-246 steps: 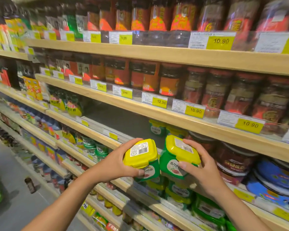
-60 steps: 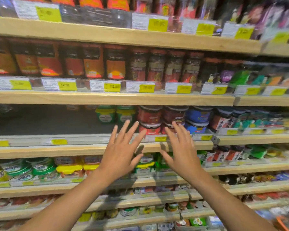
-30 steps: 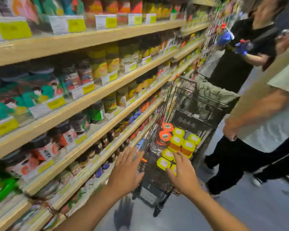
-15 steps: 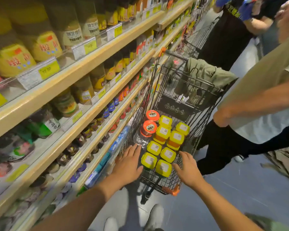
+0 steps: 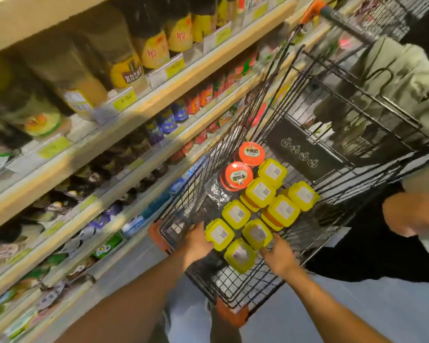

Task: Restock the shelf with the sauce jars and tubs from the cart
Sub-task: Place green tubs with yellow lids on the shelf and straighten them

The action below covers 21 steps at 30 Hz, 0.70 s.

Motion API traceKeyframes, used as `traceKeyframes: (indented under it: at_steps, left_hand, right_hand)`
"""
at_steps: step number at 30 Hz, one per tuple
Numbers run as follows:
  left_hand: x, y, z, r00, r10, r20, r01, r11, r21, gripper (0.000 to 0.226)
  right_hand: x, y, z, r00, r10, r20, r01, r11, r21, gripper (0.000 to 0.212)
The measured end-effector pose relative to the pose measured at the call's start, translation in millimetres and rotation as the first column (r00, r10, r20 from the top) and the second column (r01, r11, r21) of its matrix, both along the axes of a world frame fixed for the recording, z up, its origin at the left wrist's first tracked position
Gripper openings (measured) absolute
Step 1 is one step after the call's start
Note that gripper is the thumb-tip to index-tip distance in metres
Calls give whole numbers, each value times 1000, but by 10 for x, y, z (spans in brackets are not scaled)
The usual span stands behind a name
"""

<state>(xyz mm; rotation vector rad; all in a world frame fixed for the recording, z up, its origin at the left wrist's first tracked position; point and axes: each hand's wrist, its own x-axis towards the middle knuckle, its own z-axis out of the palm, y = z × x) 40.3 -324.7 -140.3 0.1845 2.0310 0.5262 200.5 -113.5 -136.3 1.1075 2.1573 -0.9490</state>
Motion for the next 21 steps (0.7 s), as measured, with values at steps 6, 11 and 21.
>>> traceKeyframes:
  at_steps: [6, 11, 21]
  left_hand:
    - [59, 364, -552, 999, 33, -26, -37, 987, -159, 107]
    - [77, 459, -926, 955, -268, -125, 240, 950, -201, 128]
    - [204, 591, -1308, 949, -283, -138, 227, 918, -325, 126]
  right_hand:
    - [-320, 220, -84, 979, -53, 196, 62, 997, -43, 52]
    - [-345, 219, -460, 972, 112, 208, -83, 986, -142, 48]
    - [-369, 148, -797, 943, 317, 100, -294, 937, -191, 66]
